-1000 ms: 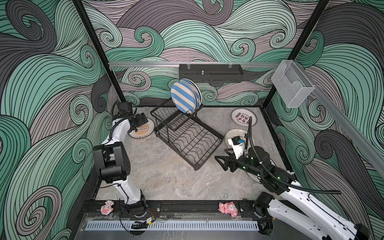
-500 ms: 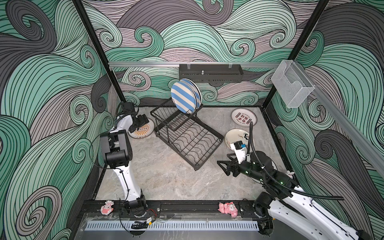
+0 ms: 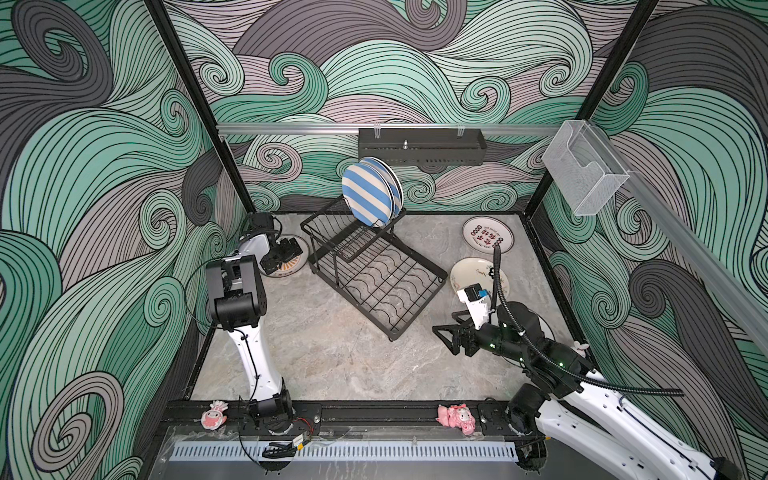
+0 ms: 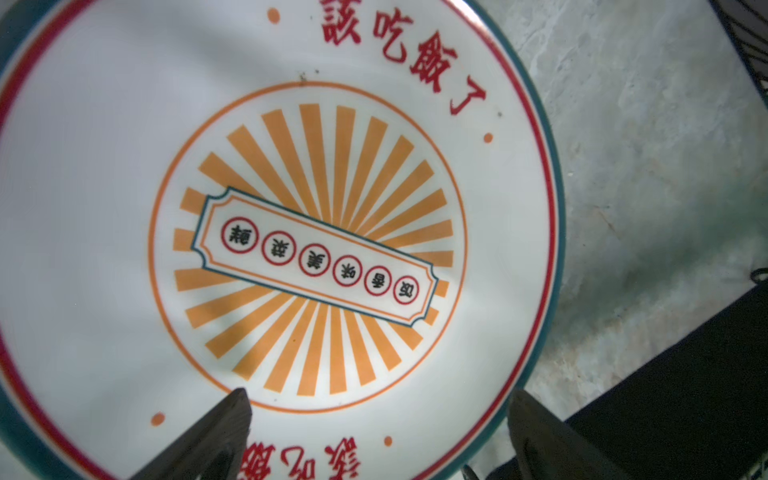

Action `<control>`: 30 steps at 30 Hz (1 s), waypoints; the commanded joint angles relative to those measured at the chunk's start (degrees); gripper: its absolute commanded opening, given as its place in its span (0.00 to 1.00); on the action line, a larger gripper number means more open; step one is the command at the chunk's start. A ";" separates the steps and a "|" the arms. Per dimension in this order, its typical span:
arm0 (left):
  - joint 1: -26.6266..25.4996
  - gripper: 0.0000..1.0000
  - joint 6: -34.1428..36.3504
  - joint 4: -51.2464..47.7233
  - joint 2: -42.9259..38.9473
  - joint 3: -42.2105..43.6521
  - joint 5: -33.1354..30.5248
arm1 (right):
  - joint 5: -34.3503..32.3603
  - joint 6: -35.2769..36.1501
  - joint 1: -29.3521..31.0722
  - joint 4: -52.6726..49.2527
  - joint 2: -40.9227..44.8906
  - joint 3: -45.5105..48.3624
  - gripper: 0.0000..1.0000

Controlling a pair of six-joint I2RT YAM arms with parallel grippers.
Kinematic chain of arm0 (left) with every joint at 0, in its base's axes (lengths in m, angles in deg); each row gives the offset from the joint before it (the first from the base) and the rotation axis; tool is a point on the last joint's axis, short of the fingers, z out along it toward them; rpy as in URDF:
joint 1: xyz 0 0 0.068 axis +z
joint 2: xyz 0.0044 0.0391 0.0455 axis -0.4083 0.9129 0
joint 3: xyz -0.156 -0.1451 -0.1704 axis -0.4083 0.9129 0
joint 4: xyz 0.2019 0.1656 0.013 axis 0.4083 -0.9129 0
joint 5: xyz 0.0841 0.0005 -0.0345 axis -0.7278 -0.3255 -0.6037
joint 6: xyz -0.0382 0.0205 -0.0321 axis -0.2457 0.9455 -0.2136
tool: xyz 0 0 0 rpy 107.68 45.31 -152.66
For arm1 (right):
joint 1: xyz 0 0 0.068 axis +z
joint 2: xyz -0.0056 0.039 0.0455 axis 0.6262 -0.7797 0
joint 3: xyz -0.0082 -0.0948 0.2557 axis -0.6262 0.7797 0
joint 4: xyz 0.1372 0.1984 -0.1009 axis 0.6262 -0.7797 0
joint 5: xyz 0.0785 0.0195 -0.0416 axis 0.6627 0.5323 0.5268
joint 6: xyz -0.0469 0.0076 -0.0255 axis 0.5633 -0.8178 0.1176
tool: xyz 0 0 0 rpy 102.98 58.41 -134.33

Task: Load the plates into the dish rack
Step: 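Move the left gripper onto the orange sunburst plate while the right gripper waits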

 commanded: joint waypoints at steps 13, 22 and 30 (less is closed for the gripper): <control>0.21 0.98 -1.96 -3.28 -2.08 3.26 -0.84 | 2.00 -0.43 0.36 1.32 -0.68 0.52 0.88; 0.16 0.98 -5.59 -1.80 -10.33 16.69 0.89 | 3.36 -0.53 0.33 1.32 -0.60 0.42 0.88; -1.18 0.98 -9.84 3.73 -21.12 31.84 6.22 | 4.07 -1.49 0.36 1.28 0.35 0.78 0.88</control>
